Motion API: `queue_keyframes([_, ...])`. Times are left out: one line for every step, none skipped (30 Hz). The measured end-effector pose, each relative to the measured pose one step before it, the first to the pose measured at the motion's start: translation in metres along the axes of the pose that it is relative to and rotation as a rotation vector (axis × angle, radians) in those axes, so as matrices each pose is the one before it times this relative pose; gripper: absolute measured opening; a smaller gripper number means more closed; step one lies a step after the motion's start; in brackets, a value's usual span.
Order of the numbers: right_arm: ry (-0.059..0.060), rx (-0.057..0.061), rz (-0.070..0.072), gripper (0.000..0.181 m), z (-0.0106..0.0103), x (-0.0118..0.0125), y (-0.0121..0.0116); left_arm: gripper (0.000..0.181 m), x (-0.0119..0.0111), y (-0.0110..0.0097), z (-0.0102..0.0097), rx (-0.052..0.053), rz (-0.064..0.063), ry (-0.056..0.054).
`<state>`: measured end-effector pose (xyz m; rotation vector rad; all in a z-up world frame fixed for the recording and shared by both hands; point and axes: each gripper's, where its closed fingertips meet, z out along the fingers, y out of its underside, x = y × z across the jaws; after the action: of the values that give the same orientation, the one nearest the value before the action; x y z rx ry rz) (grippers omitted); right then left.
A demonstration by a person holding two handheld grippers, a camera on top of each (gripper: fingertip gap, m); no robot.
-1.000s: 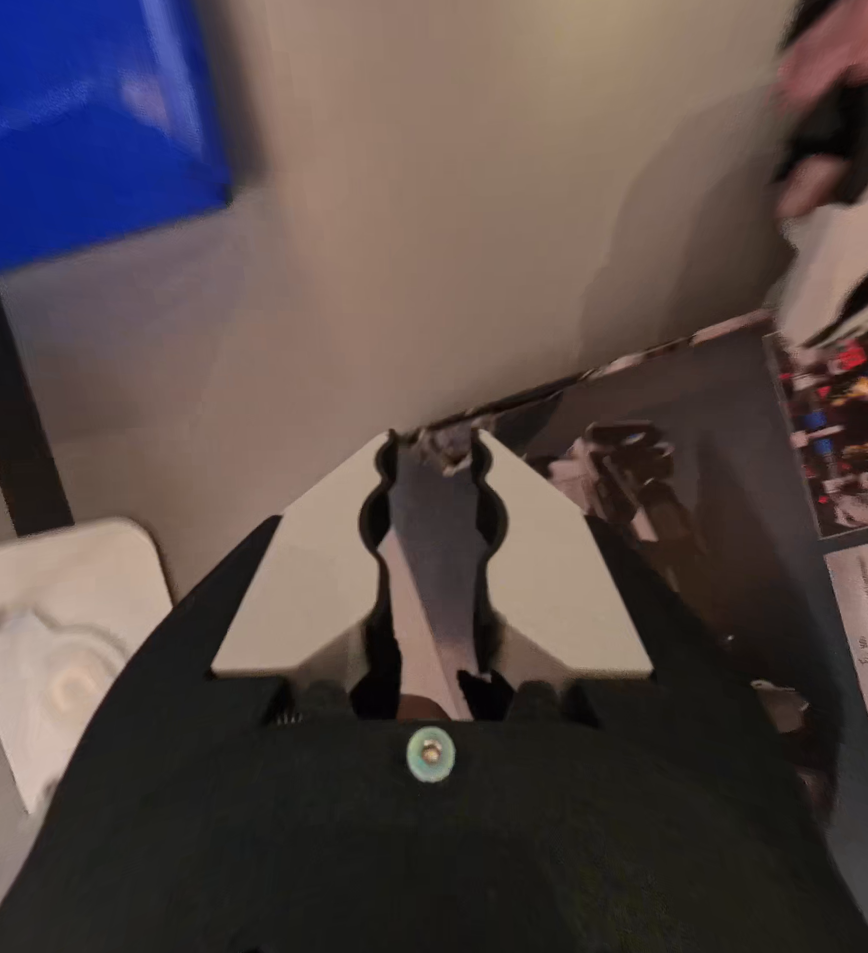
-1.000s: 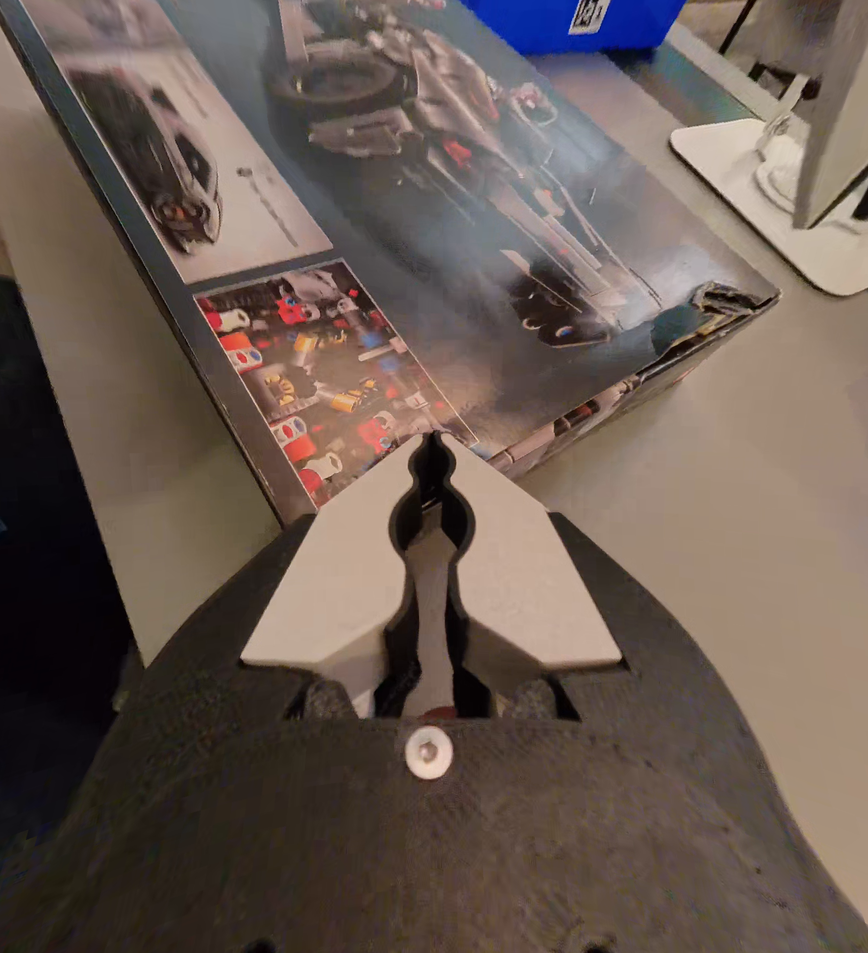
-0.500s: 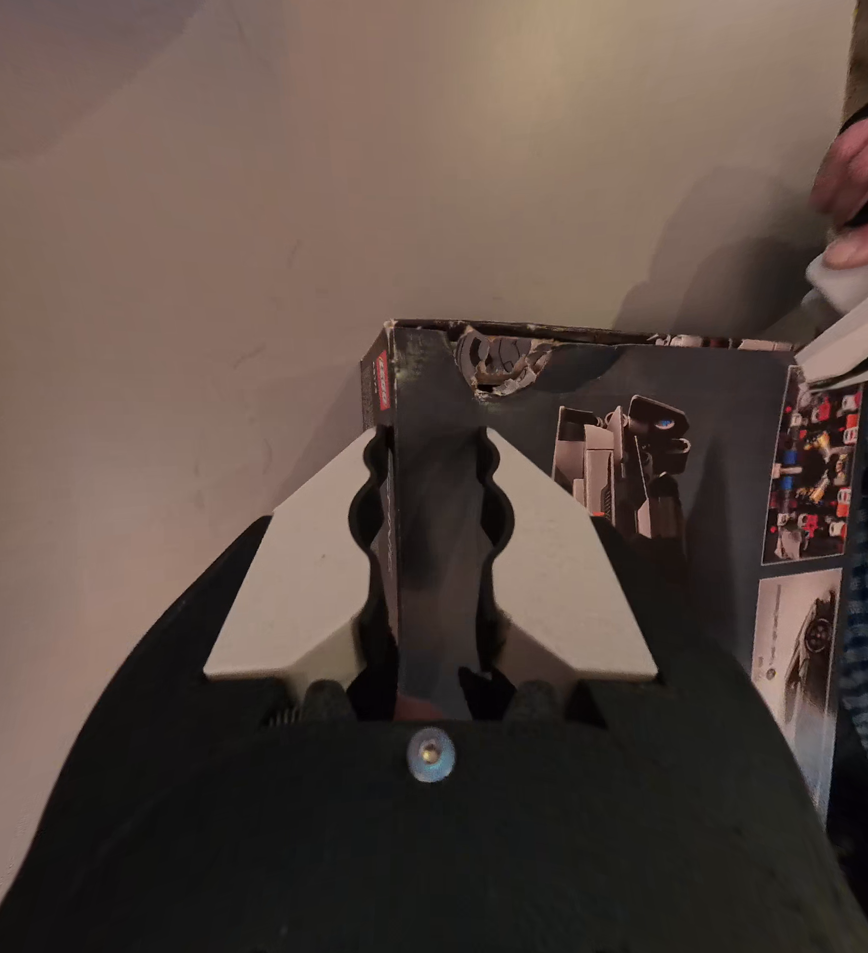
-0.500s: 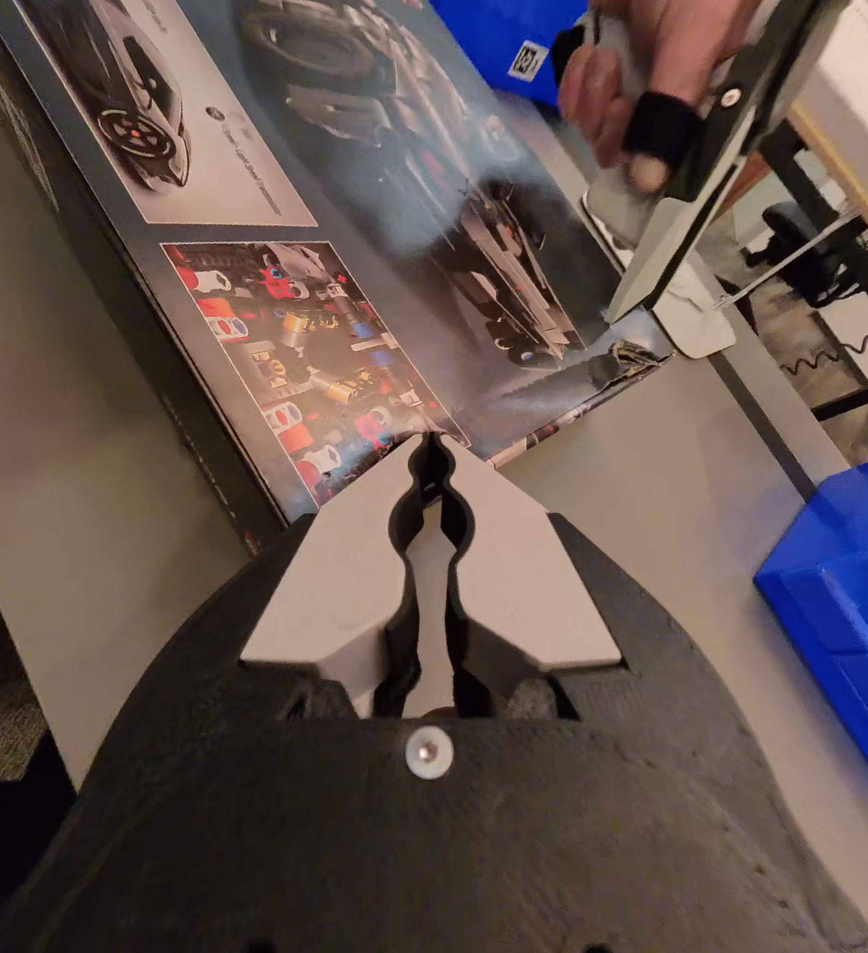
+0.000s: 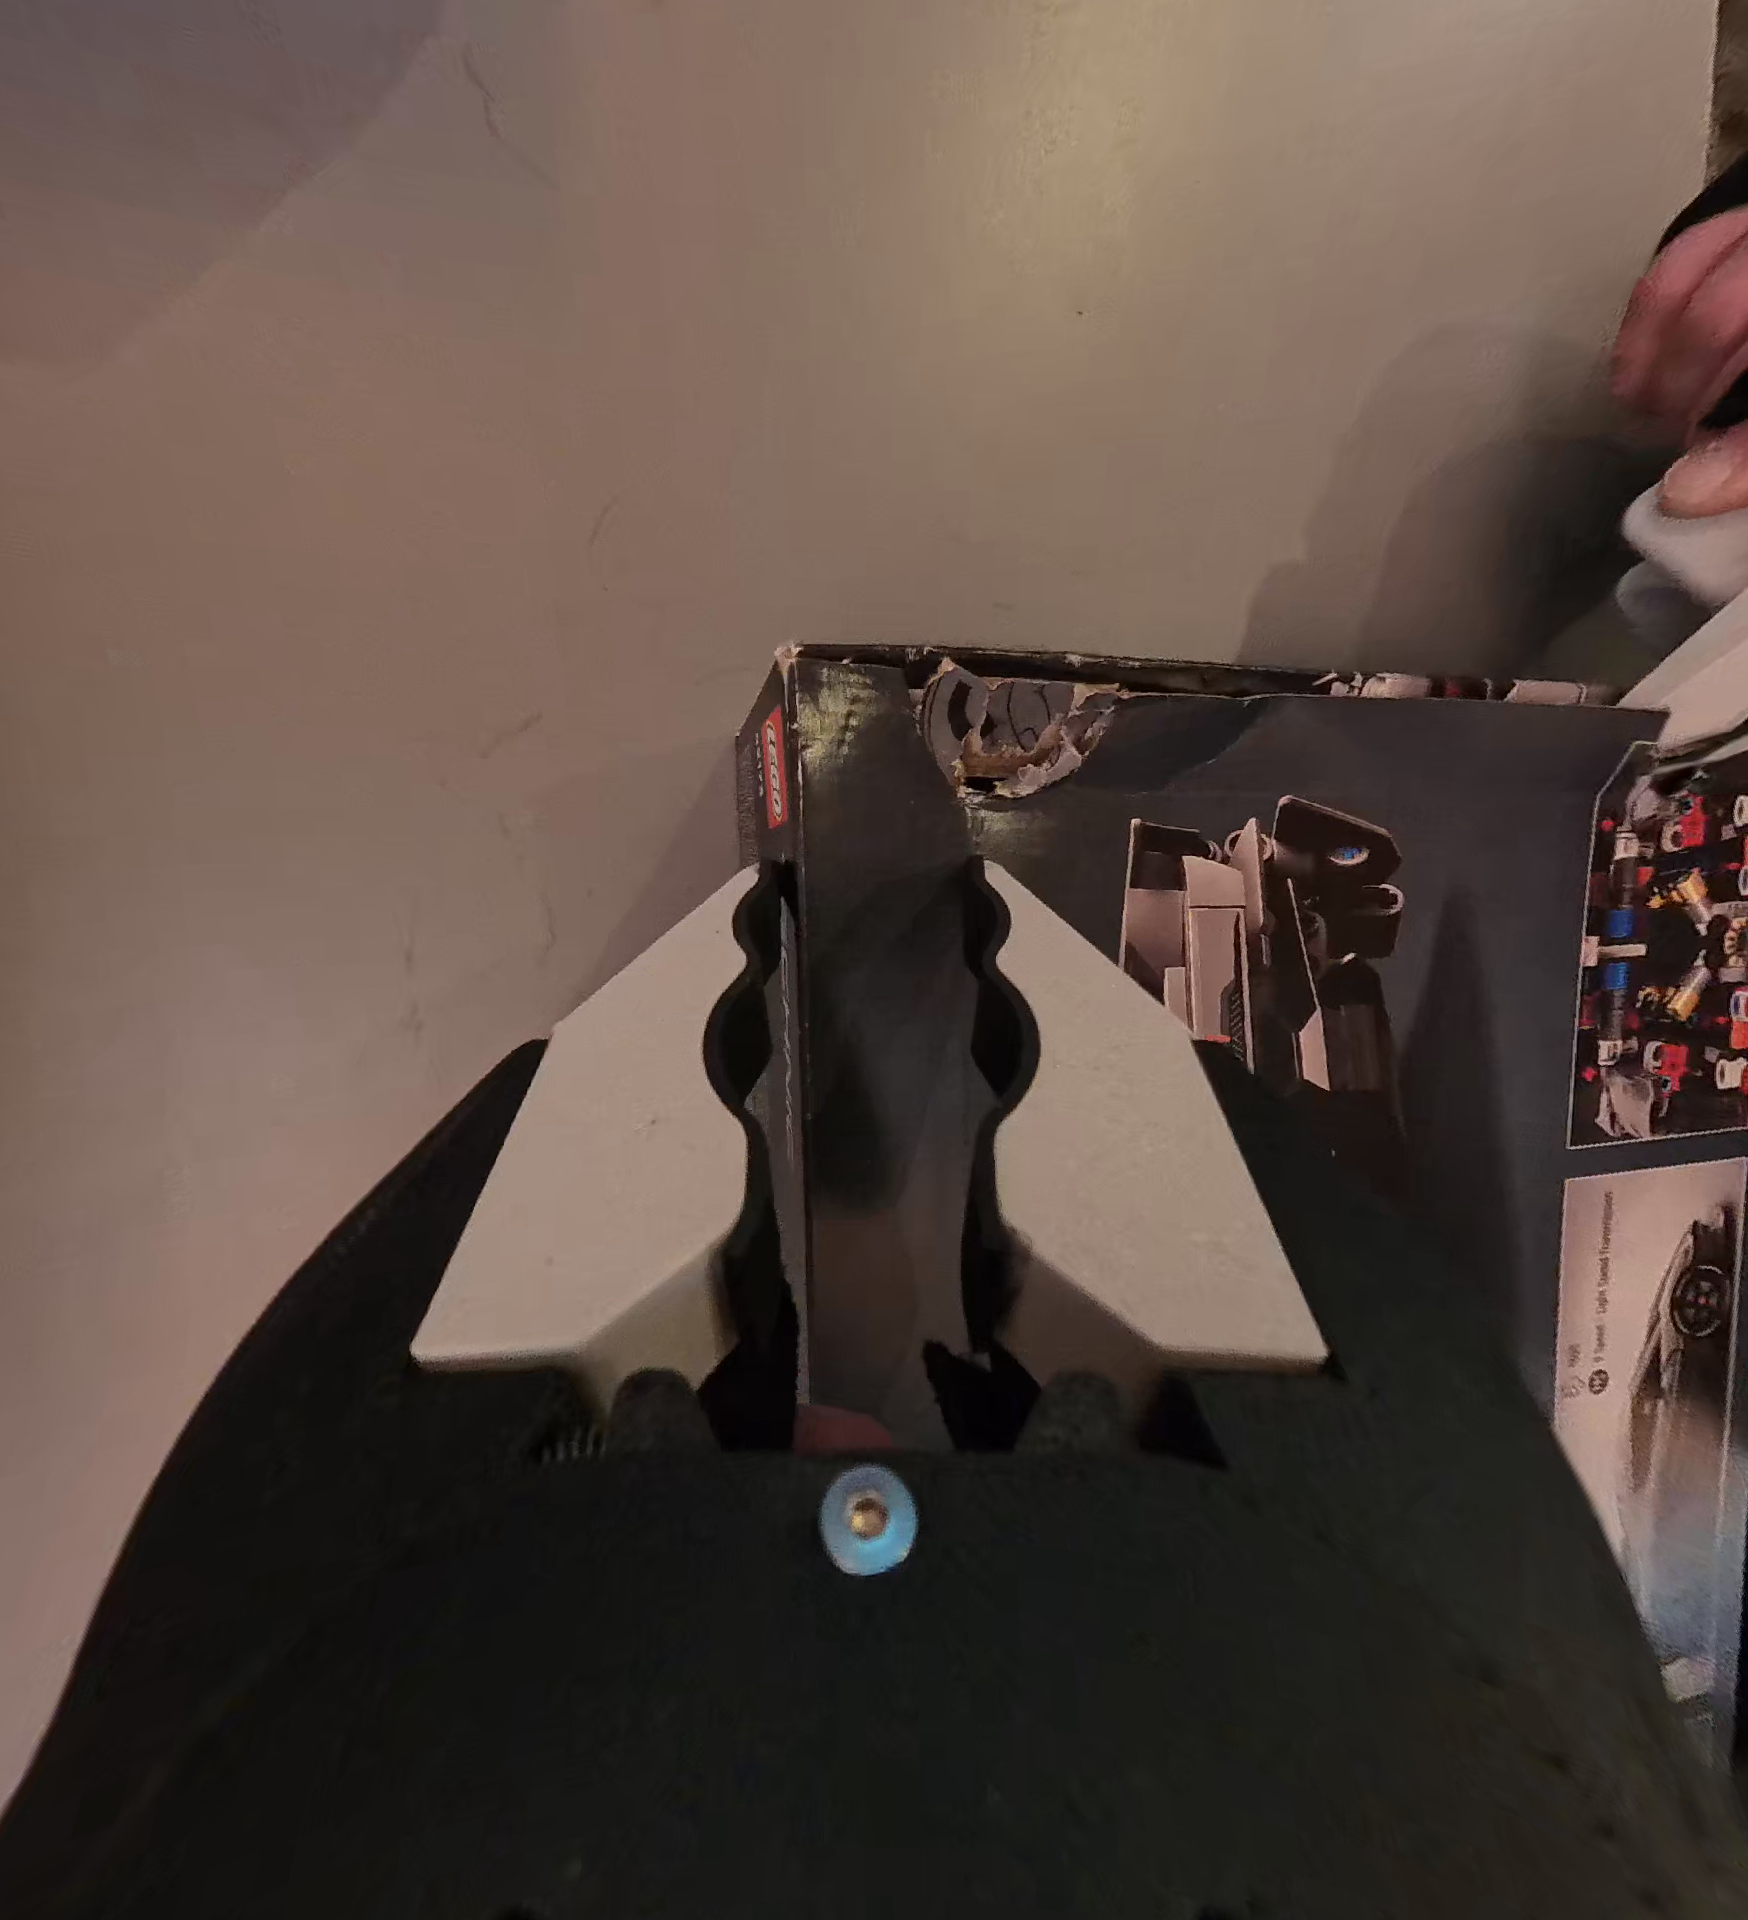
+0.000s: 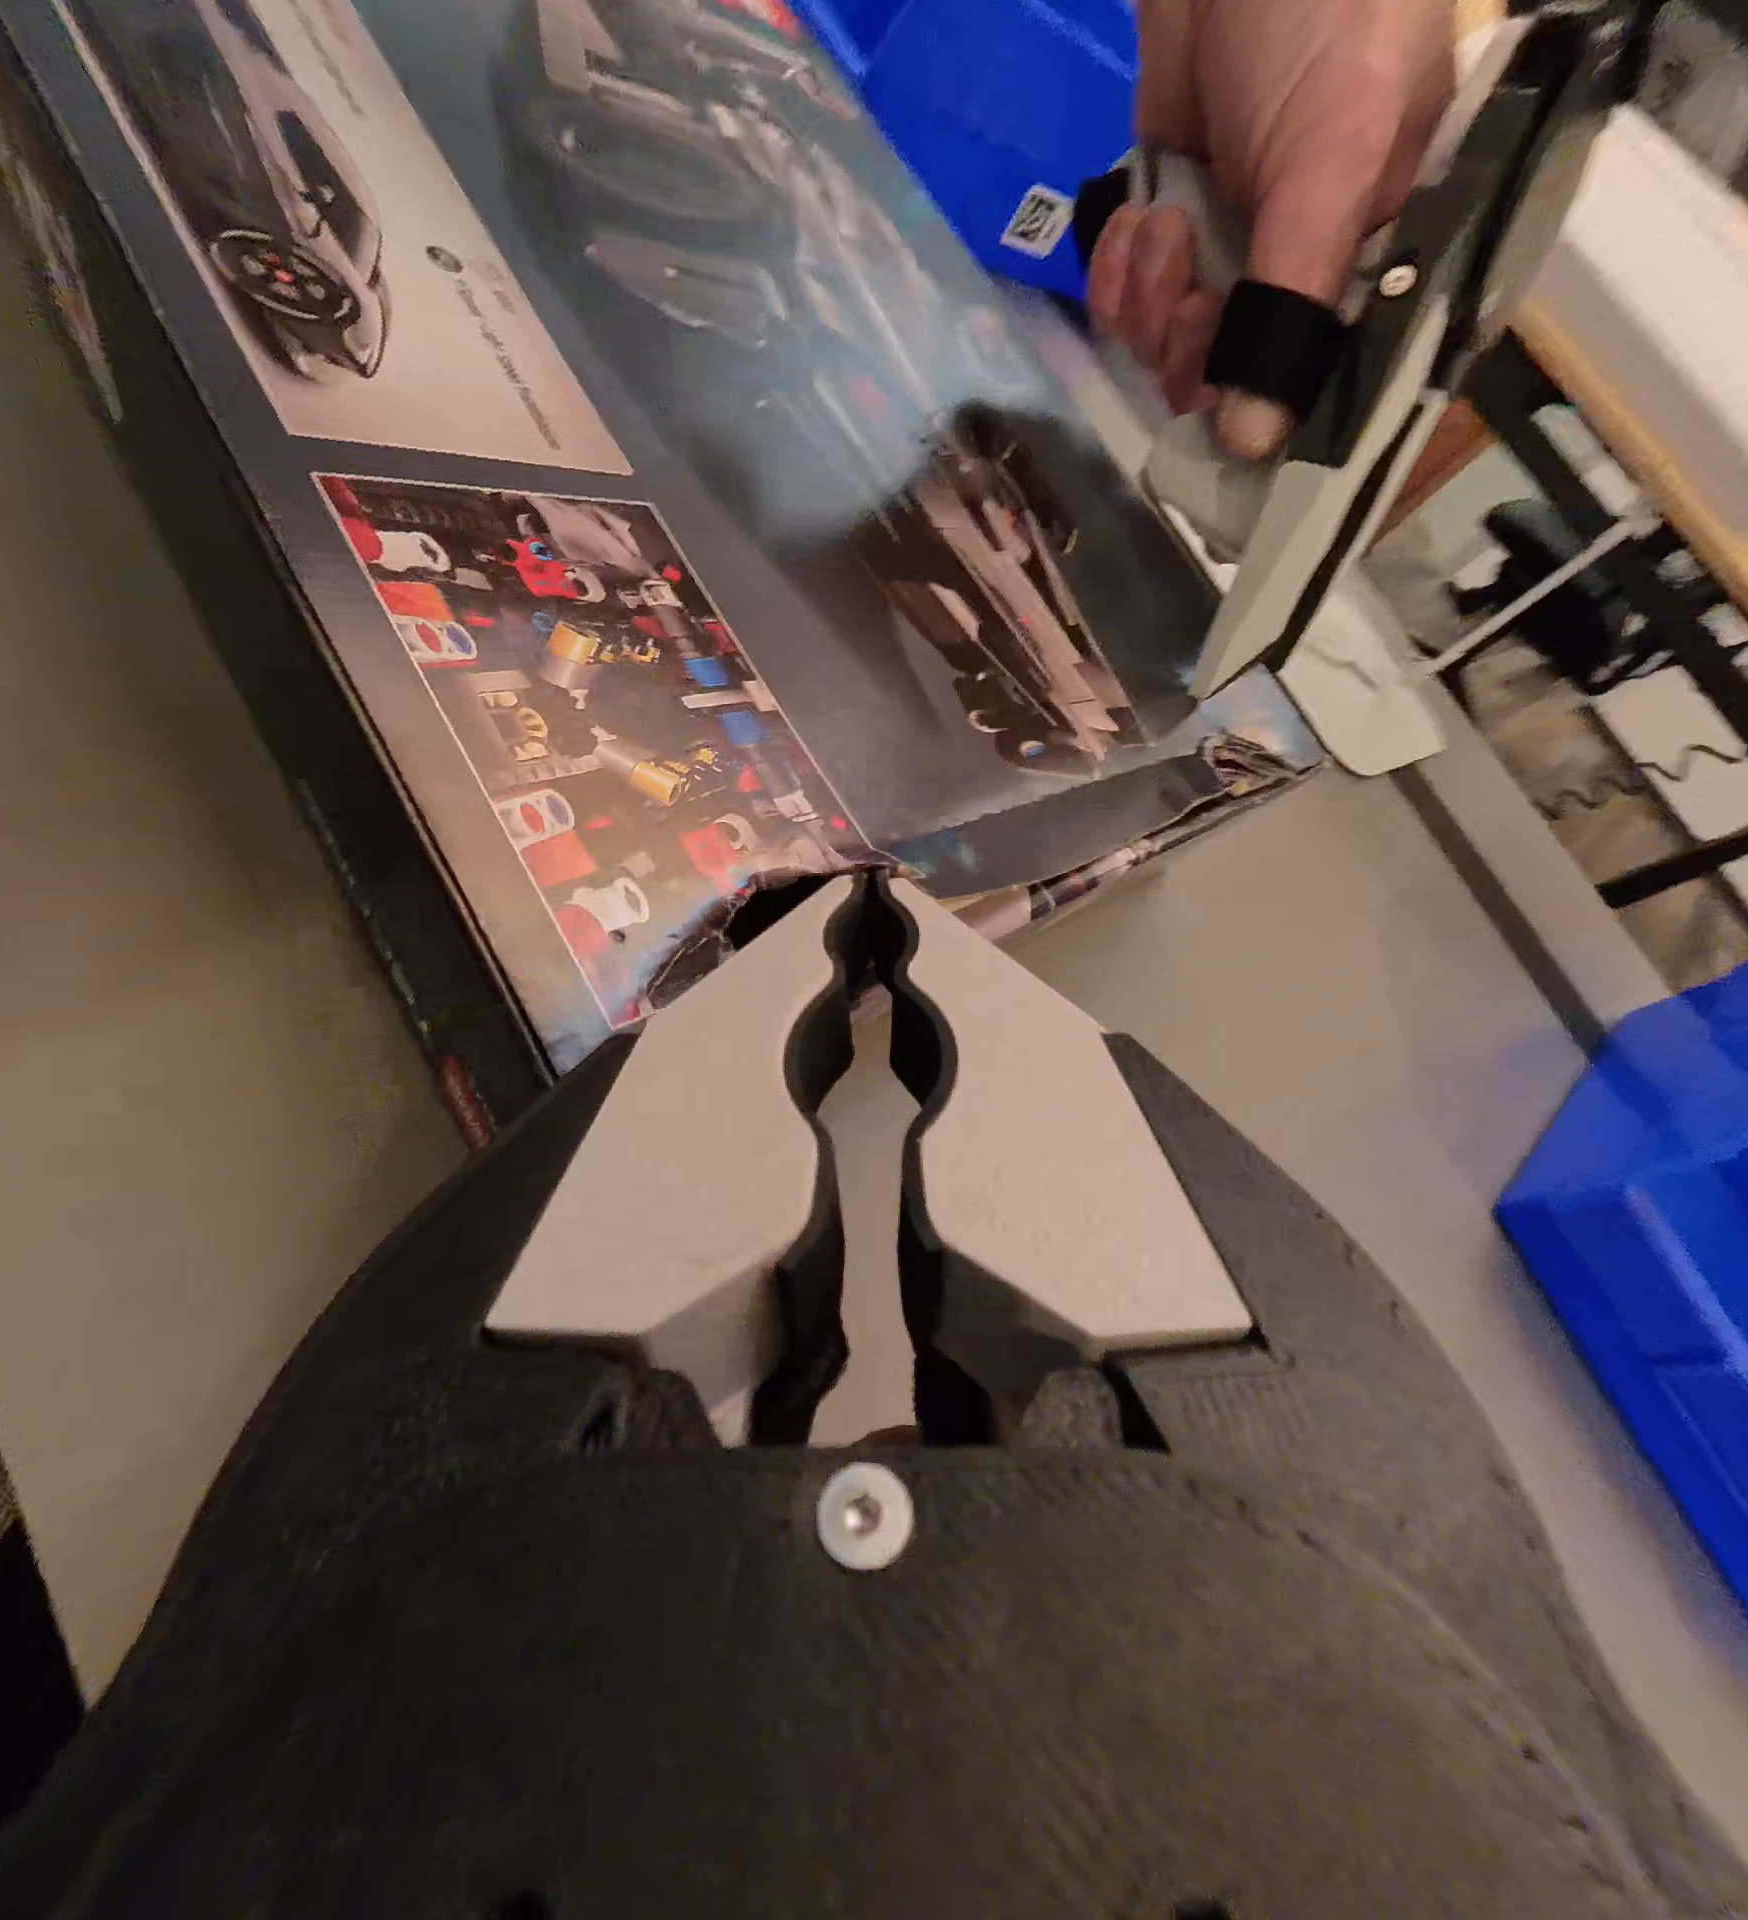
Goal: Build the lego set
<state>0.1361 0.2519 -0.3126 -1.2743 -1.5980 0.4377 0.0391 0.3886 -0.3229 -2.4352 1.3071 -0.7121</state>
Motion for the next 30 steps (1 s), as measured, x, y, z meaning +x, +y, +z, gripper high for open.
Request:
queue_keyframes([-0.0389,0.001,0.0211,0.0,0.00047,-0.00122,0.0004,0.033,-0.00016,0.00003,-0.00003,-0.0008,0.0026,-0.0019])
queue_keyframes([-0.0453,0.0218,0.0491,0.0,0.00029,-0.0008,-0.00014,0.033,-0.00006,0.00006,0.00003,0.003,-0.0043,0.003])
queue_keyframes([-0.0301,0.0222,0.0411,0.0,0.00011,-0.00025,-0.00021,0.033,0.00002,0.00009,0.00014,0.0062,-0.0068,0.0039])
queue_keyframes([0.0034,0.0075,-0.0007,0.0,-0.00003,-0.00007,-0.00015,0.033,0.00012,0.00021,0.00008,0.0077,0.0002,0.0003])
queue_keyframes([0.0058,0.0093,0.004,0.0,0.00009,0.00019,-0.0002,0.033,-0.00001,0.00003,-0.00003,0.0051,0.0005,-0.0031])
queue_keyframes([-0.0017,0.0205,0.0491,0.0,0.00038,0.00078,-0.00107,0.033,-0.00018,-0.00004,-0.00016,0.0059,-0.0029,-0.0006])
queue_keyframes([0.0036,0.0116,0.0256,0.0,0.00041,0.00007,-0.00008,0.033,-0.00016,-0.00002,0.00008,0.0067,-0.0076,0.0065])
queue_keyframes([0.0179,-0.0097,-0.0358,0.0,-0.00006,-0.00041,0.00042,0.033,0.0001,-0.00001,0.00009,0.0069,-0.0049,0.0065])
queue_keyframes([-0.0279,-0.014,-0.0197,0.0,-0.00036,-0.00392,0.00011,0.034,0.00148,-0.00024,0.00051,0.0076,-0.0018,0.012])
queue_keyframes([-0.1182,-0.0019,-0.0011,0.0,-0.00144,-0.01275,-0.00126,0.034,0.00505,-0.00002,0.00256,0.0021,0.0049,0.0229])
queue_keyframes([-0.1257,-0.0162,0.0233,0.0,-0.00089,-0.01231,-0.00101,0.034,0.00582,-0.00071,0.00329,-0.006,0.014,0.015])
queue_keyframes([-0.0603,-0.0455,0.0164,0.0,-0.00021,-0.00369,0.00086,0.034,0.0015,-0.00065,0.00128,-0.0135,0.0197,-0.0116])
queue_keyframes([-0.0221,-0.0615,0.0046,0.0,-0.00009,-0.00047,0.00123,0.034,-0.00019,-0.00006,-0.00042,-0.0131,0.0034,-0.0081])
queue_keyframes([-0.0207,-0.0636,-0.0021,0.0,0.00013,-0.00086,0.00167,0.034,0.00008,0.00031,0.00017,-0.0043,-0.0042,-0.0003])
queue_keyframes([-0.0398,-0.0492,0.0091,0.0,-0.0003,-0.00174,0.00138,0.034,0.00001,0.00003,0.00001,0.0036,-0.0027,0.0019])
queue_keyframes([-0.0413,-0.0453,-0.0125,0.0,-0.00025,-0.00323,0.00133,0.034,-0.00005,0.00007,0.00012,0.0045,-0.0057,0.0017])
queue_keyframes([-0.0526,-0.0684,-0.0293,0.0,0.00207,-0.00827,0.00292,0.034,0.00005,0.00015,0.00005,0.0022,0.0001,-0.0026])
queue_keyframes([0.0076,-0.0729,-0.012,0.0,0.00299,-0.00007,0.0019,0.034,0.0004,0.00004,0.00001,0.0014,0.0071,-0.0035])
queue_keyframes([0.0153,-0.0499,-0.0188,0.0,0.00135,0.00091,0.00138,0.034,0.0001,0.00006,0.00035,0.0003,0.0048,-0.0065])
queue_keyframes([0.0064,-0.0424,-0.0022,0.0,0.00062,0.00002,0.00189,0.033,0.00012,-0.00011,-0.00012,0.0005,0.0007,-0.0048])
queue_keyframes([0.0197,-0.0466,-0.0225,0.0,0.00102,0.00106,0.00148,0.034,0.00005,0.00019,-0.00003,0.0026,-0.0018,-0.0005])
queue_keyframes([0.0277,-0.0364,-0.0286,0.0,0.00176,0.00116,0.00125,0.034,-0.00009,0.00002,-0.00003,0.0048,-0.0075,0.0039])
queue_keyframes([0.0088,-0.0034,-0.0076,0.0,0.0009,0.00023,0.00035,0.033,0.00015,0.0,0.00025,0.0034,-0.0029,0.001])
queue_keyframes([0.0057,0.0172,0.0079,0.0,0.00058,0.00045,-0.0003,0.033,-0.00002,0.00005,0.00003,-0.0004,-0.0016,-0.0019])
queue_keyframes([0.0237,0.0161,0.0046,0.0,-0.0001,0.00087,-0.0006,0.033,0.00006,-0.0001,0.00017,-0.0005,0.0007,-0.0035])
queue_keyframes([0.0448,0.0087,-0.0093,0.0,-0.00028,0.00181,-0.00094,0.032,0.00005,-0.00016,0.00031,0.0029,0.0019,-0.0036])
queue_keyframes([0.056,0.0105,-0.0041,0.0,-0.00037,0.00277,-0.00132,0.032,-0.00028,-0.00036,0.00009,0.0047,-0.0056,0.0009])
queue_keyframes([0.057,0.0297,-0.0097,0.0,-0.00054,0.0024,-0.00233,0.032,-0.00026,-0.00062,0.00035,0.0057,-0.0087,0.0041])
queue_keyframes([0.0424,0.0566,0.0056,0.0,-0.00061,0.00191,-0.0031,0.033,-0.00008,-0.00075,0.00043,0.0063,-0.0043,0.0005])
queue_keyframes([0.0443,0.0633,0.0174,0.0,-0.00065,0.00267,-0.00295,0.033,-0.00019,-0.00051,0.00025,0.0057,0.0001,-0.0042])
